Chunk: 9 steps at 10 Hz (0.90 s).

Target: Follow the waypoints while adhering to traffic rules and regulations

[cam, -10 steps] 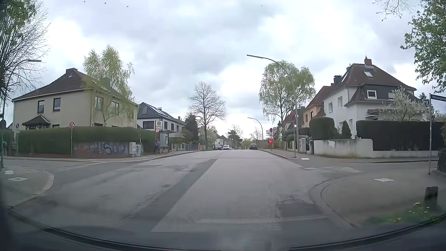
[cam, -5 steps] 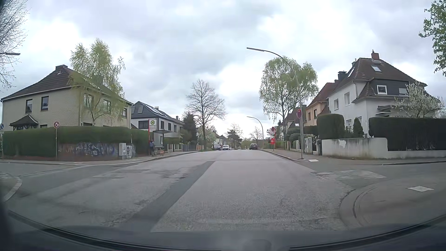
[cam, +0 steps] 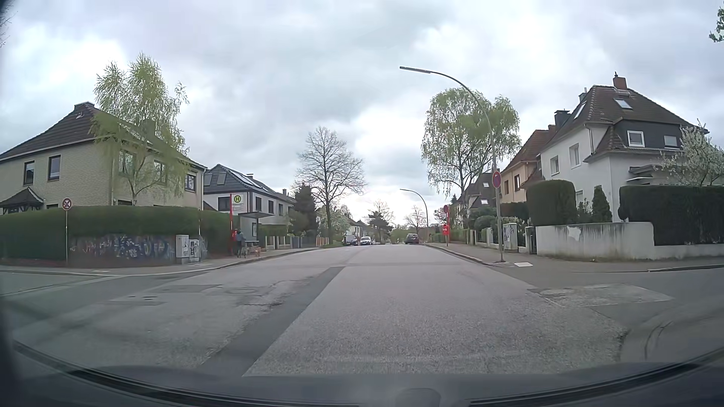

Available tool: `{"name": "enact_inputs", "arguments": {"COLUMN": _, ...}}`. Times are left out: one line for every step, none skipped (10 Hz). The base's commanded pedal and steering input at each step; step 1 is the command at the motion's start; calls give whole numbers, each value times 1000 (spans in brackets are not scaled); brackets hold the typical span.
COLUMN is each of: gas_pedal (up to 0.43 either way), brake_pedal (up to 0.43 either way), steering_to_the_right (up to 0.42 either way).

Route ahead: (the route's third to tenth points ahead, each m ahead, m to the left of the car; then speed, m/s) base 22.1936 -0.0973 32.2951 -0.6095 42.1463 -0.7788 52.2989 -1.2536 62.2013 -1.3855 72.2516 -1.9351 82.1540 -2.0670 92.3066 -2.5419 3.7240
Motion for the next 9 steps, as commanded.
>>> {"name": "enact_inputs", "arguments": {"gas_pedal": 110, "brake_pedal": 0, "steering_to_the_right": 2}}
{"name": "enact_inputs", "arguments": {"gas_pedal": 110, "brake_pedal": 6, "steering_to_the_right": 2}}
{"name": "enact_inputs", "arguments": {"gas_pedal": 118, "brake_pedal": 0, "steering_to_the_right": 0}}
{"name": "enact_inputs", "arguments": {"gas_pedal": 177, "brake_pedal": 0, "steering_to_the_right": -3}}
{"name": "enact_inputs", "arguments": {"gas_pedal": 220, "brake_pedal": 0, "steering_to_the_right": -4}}
{"name": "enact_inputs", "arguments": {"gas_pedal": 240, "brake_pedal": 0, "steering_to_the_right": -4}}
{"name": "enact_inputs", "arguments": {"gas_pedal": 240, "brake_pedal": 0, "steering_to_the_right": -4}}
{"name": "enact_inputs", "arguments": {"gas_pedal": 240, "brake_pedal": 6, "steering_to_the_right": -3}}
{"name": "enact_inputs", "arguments": {"gas_pedal": 260, "brake_pedal": 6, "steering_to_the_right": -3}}
